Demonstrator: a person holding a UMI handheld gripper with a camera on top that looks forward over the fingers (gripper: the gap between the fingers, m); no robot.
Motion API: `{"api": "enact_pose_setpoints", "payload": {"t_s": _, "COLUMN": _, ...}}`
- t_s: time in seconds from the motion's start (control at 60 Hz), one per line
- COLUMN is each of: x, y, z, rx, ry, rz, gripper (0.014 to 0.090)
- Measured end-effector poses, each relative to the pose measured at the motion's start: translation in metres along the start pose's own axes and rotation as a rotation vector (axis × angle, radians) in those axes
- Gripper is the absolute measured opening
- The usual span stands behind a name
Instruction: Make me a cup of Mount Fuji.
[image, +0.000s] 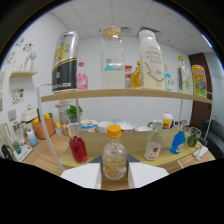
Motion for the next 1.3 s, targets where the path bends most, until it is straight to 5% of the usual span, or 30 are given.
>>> {"api": "enact_pose_setpoints", "payload": {"t_s": 0.3, "x": -0.014, "y": 0.083, "z": -0.045, "rx": -0.112, "ry": -0.02, "rz": 0.075, "gripper": 0.0356}}
{"api": "enact_pose_setpoints", "payload": {"t_s": 0.5, "x": -0.013, "y": 0.105, "z": -0.048, "rx": -0.165, "ry": -0.059, "rz": 0.57, "gripper": 0.0356}}
{"api": "enact_pose_setpoints", "payload": {"t_s": 1.067, "x": -0.003, "y": 0.068, "z": -0.028, "rx": -0.068, "ry": -0.339, "rz": 1.807, "gripper": 0.0354}}
{"api": "enact_pose_setpoints", "payload": {"t_s": 1.3, "x": 0.006, "y": 0.071, "z": -0.025, "rx": -0.053, "ry": -0.368, "rz": 1.999, "gripper": 0.0353}}
